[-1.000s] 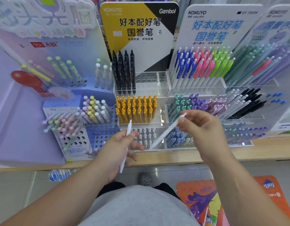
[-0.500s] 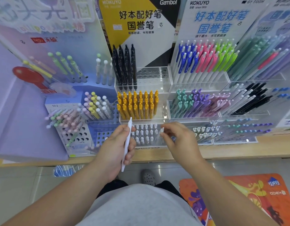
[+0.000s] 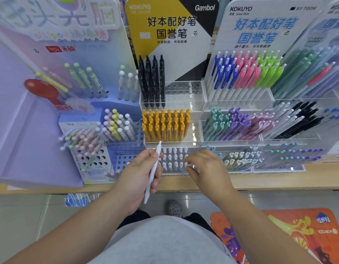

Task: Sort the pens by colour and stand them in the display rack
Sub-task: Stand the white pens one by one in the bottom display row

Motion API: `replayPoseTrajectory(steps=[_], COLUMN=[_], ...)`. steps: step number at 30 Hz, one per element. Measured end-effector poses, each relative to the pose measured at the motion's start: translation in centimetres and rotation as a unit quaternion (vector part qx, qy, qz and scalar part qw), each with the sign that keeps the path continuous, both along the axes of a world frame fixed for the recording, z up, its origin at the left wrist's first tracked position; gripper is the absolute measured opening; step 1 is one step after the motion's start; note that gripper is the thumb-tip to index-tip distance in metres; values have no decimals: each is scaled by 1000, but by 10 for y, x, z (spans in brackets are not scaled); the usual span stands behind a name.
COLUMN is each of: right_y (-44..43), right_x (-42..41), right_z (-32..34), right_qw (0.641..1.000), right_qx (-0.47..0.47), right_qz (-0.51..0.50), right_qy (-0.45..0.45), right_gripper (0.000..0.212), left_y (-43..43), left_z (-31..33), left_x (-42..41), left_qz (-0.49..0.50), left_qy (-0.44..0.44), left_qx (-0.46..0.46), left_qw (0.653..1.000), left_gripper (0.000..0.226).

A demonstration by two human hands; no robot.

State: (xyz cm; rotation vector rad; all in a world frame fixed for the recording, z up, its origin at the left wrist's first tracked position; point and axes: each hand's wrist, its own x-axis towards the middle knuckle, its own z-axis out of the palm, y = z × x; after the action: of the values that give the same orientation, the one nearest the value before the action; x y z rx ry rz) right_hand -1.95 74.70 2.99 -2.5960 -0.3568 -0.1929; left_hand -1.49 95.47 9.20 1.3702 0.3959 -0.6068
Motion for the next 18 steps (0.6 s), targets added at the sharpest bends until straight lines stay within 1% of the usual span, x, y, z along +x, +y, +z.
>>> replayPoseTrajectory(steps=[6,10,11,12,13,14,16,17,18], right_y=[5,6,6,6,6,7,8,8,8], right_x=[0,0,-1,-2,-2,-2,0,1,1], right_z=[-2,1,6,15,27,40,63,71,76], right_qw=[998,998,999,999,993,977,919,892,873], right_qx=[-52,-50,-27,18,85,165,324,376,409], right_qz=[-17,-21,-29,-48,-79,-112,-139,-130,-120], right_qy=[7,6,10,17,38,76,177,214,235], right_gripper=[24,24,24,21,18,13,6,7,9], left_y=[5,5,5,4,1,-2,-10,-16,-21], left_z=[5,6,6,6,7,8,8,9,9], left_x=[1,2,3,3,3,4,5,5,6], left_qz=[-2,-10,-19,-30,-43,-56,-82,-96,-110], left_qy=[2,-8,-16,-26,-38,-52,-76,-89,-101], left_qx=[2,17,25,36,47,60,79,83,81], left_qw=[1000,1000,999,999,997,995,991,988,985], left_gripper=[21,18,17,16,15,14,13,12,11])
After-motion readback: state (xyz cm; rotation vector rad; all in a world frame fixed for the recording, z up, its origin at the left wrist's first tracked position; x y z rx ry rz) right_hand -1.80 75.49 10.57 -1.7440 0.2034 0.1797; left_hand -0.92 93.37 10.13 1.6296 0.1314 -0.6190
